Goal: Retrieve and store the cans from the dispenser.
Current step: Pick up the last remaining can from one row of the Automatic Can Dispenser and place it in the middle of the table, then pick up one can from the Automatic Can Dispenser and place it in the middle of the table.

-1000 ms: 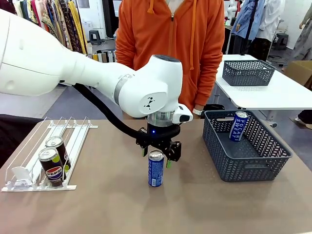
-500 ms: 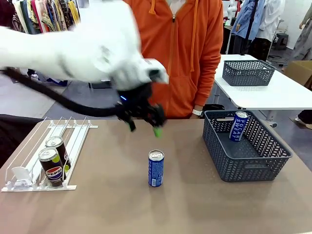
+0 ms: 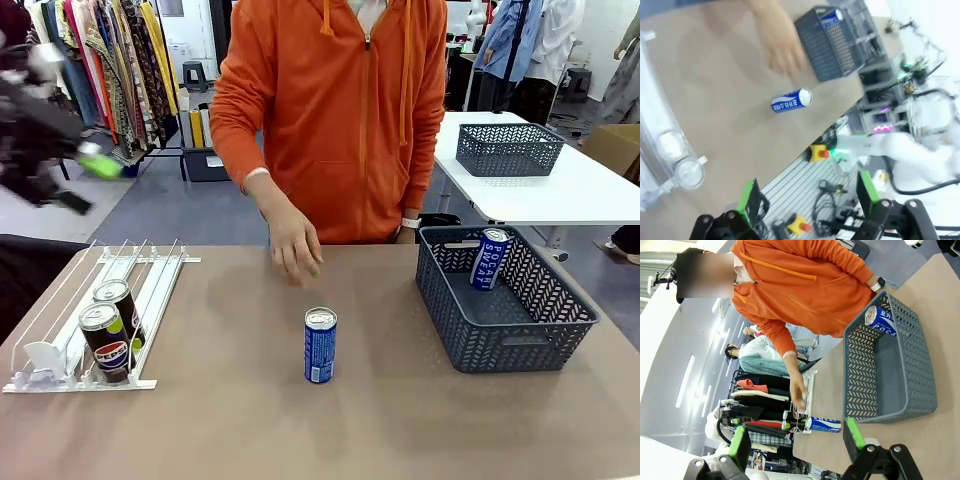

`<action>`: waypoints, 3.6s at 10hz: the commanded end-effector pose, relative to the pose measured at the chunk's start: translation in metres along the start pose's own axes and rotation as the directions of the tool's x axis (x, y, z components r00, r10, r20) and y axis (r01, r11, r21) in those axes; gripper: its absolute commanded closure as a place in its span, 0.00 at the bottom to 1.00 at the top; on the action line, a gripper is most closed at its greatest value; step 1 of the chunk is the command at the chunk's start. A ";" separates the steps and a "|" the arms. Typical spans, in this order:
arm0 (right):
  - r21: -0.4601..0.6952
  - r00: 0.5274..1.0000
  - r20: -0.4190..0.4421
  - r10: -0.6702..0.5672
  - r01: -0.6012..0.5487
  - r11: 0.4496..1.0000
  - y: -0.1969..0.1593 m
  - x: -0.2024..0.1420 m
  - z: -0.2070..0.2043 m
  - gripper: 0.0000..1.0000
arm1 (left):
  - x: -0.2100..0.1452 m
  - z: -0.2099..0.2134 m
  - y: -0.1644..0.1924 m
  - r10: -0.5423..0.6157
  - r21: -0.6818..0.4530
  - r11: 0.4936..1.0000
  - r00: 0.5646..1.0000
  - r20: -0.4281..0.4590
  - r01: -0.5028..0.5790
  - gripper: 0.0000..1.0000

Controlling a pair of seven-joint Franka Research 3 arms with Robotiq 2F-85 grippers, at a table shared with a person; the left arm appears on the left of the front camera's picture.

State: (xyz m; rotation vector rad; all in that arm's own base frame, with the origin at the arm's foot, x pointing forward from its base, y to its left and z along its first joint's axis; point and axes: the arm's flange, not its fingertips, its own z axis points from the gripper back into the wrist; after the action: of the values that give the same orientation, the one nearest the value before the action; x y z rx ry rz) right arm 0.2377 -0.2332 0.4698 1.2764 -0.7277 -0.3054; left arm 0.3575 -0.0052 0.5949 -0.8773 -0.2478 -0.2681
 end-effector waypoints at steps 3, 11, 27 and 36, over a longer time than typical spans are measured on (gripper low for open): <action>0.023 1.000 0.016 0.026 -0.027 0.999 0.002 0.004 -0.002 0.00 | -0.038 0.038 0.118 0.231 -0.331 0.929 0.959 0.167 -0.166 0.00; 0.023 1.000 0.016 0.026 -0.027 0.999 0.002 0.004 -0.002 0.00 | -0.048 0.049 0.132 0.265 -0.298 0.932 0.951 0.163 -0.209 0.00; 0.023 1.000 0.016 0.026 -0.027 0.999 0.002 0.004 -0.002 0.00 | -0.070 -0.098 0.042 0.072 0.716 0.686 0.992 0.108 -0.128 0.00; 0.023 1.000 0.016 0.026 -0.027 0.999 0.002 0.004 -0.002 0.00 | -0.044 -0.125 0.050 0.126 0.709 0.704 0.990 -0.062 -0.046 0.00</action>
State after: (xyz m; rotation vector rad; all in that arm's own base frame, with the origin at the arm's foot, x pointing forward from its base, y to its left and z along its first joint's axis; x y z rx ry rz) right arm 0.2379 -0.2328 0.4700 1.2753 -0.7270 -0.3046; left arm 0.3373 -0.0681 0.4730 -0.1094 -0.2101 -0.1369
